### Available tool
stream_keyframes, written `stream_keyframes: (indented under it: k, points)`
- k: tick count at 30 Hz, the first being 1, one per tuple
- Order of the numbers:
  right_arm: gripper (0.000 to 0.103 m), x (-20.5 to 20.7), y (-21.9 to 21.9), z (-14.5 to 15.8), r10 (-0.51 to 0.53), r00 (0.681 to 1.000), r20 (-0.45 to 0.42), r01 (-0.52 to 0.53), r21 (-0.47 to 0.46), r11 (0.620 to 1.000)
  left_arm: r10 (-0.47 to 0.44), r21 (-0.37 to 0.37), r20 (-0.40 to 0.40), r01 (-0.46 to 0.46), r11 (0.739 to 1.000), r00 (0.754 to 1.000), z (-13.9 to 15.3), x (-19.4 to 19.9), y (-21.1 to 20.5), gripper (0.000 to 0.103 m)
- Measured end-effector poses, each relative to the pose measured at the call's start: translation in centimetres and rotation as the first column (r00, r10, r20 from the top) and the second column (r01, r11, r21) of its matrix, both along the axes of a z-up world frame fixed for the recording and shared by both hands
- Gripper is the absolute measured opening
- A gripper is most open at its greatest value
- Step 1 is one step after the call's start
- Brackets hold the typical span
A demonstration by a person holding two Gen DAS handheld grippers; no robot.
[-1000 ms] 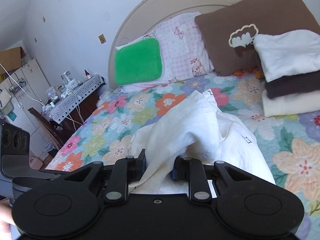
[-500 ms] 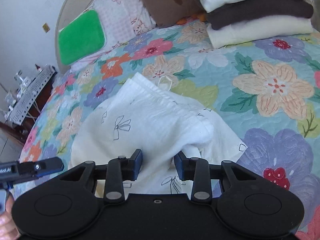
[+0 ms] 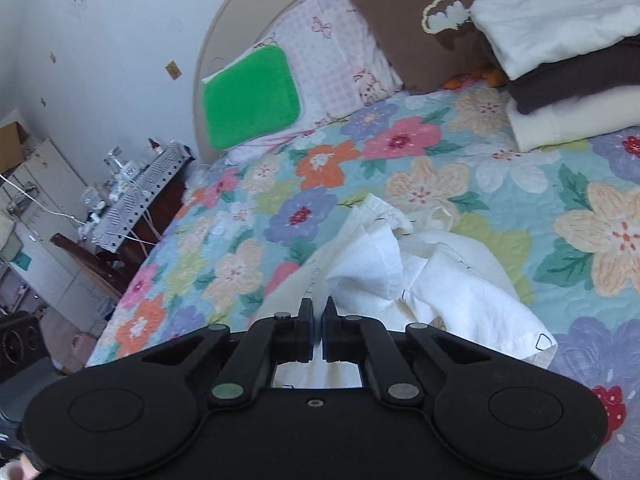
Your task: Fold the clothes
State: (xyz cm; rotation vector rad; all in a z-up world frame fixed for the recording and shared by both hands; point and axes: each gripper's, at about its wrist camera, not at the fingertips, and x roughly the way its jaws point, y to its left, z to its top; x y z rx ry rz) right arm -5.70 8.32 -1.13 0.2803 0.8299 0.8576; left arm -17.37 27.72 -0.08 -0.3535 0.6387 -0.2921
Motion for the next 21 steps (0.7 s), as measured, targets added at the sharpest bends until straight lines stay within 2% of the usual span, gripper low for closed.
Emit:
stream_keyframes:
  k: [4, 7, 9, 10, 11, 12, 14, 15, 17, 21]
  points:
    - [0.006, -1.0, 1.0, 0.7, 0.059, 0.998, -0.003, -0.059, 0.029, 0.998, 0.061, 0.003, 0.022, -0.061, 0.998, 0.998, -0.5, 0.3, -0.1, 0.06]
    - [0.006, -1.7, 1.5, 0.7, 0.102, 0.995, -0.02, -0.101, 0.046, 0.994, 0.115, 0.038, 0.046, -0.117, 0.992, 0.992, -0.8, 0.5, 0.0, 0.073]
    - [0.006, -1.9, 1.5, 0.4, 0.131, 0.991, -0.037, -0.128, 0.093, 0.988, 0.128, 0.059, 0.058, -0.131, 0.99, 0.99, -1.0, 0.7, 0.2, 0.072]
    - [0.006, -1.9, 1.4, 0.3, 0.143, 0.989, -0.044, -0.137, 0.124, 0.983, 0.119, 0.082, 0.047, -0.123, 0.989, 0.992, -1.1, 0.9, 0.1, 0.062]
    - [0.006, -2.0, 1.3, 0.2, 0.146, 0.988, -0.05, -0.138, 0.141, 0.98, 0.109, 0.107, 0.033, -0.112, 0.988, 0.994, -1.1, 1.0, 0.0, 0.035]
    - [0.006, -2.0, 1.3, 0.1, 0.145, 0.988, -0.054, -0.137, 0.14, 0.981, 0.109, 0.129, -0.007, -0.108, 0.986, 0.994, -1.2, 1.2, -0.2, 0.013]
    - [0.006, -2.0, 1.1, 0.1, 0.139, 0.988, -0.061, -0.131, 0.121, 0.984, 0.176, 0.171, -0.107, -0.157, 0.973, 0.979, -1.7, 1.3, -0.2, 0.01]
    - [0.006, -2.0, 0.9, 0.3, 0.136, 0.989, -0.052, -0.13, 0.106, 0.986, 0.195, 0.176, -0.117, -0.172, 0.969, 0.974, -2.0, 0.9, 0.0, 0.008]
    - [0.011, -2.1, 0.2, 0.7, 0.13, 0.991, -0.017, -0.128, 0.07, 0.989, 0.234, 0.185, -0.121, -0.21, 0.96, 0.965, -2.2, 0.2, 0.5, 0.006]
    - [0.012, -1.7, -1.2, 0.9, 0.046, 0.997, 0.059, -0.044, -0.041, 0.998, 0.35, 0.169, -0.08, -0.333, 0.928, 0.933, -1.2, -0.5, 2.8, 0.006]
